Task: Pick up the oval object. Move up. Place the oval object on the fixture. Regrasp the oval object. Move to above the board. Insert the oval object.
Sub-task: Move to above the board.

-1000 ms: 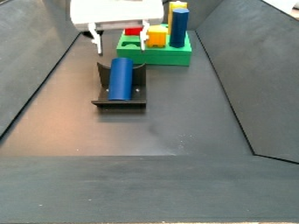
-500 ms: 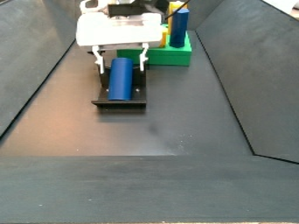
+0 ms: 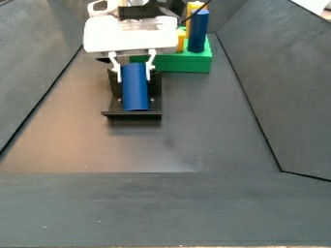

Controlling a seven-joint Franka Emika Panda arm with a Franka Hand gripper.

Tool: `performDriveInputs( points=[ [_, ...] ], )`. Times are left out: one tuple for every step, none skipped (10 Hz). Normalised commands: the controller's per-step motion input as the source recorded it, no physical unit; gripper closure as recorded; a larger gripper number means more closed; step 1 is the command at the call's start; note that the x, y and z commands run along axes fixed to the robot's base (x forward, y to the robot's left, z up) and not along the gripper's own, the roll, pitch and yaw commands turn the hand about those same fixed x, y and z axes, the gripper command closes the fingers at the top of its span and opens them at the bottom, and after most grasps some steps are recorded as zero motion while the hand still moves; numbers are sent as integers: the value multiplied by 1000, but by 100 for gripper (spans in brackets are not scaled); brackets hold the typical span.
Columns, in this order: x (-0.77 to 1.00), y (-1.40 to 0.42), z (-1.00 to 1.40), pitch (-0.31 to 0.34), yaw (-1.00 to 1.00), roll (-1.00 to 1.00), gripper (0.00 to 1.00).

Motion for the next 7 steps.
performDriveInputs(
  points=[
    [237, 162, 1000, 154, -299, -85, 100],
    [229, 157, 1000, 174, -251, -88, 100],
    [209, 145, 1000, 230, -115, -94, 100],
    [201, 140, 1000, 259, -42, -95, 100],
    [196, 132, 1000, 275, 20, -86, 100],
    [192, 121, 1000, 279, 89, -59, 100],
    [193, 113, 1000, 269, 132, -43, 100]
  ],
)
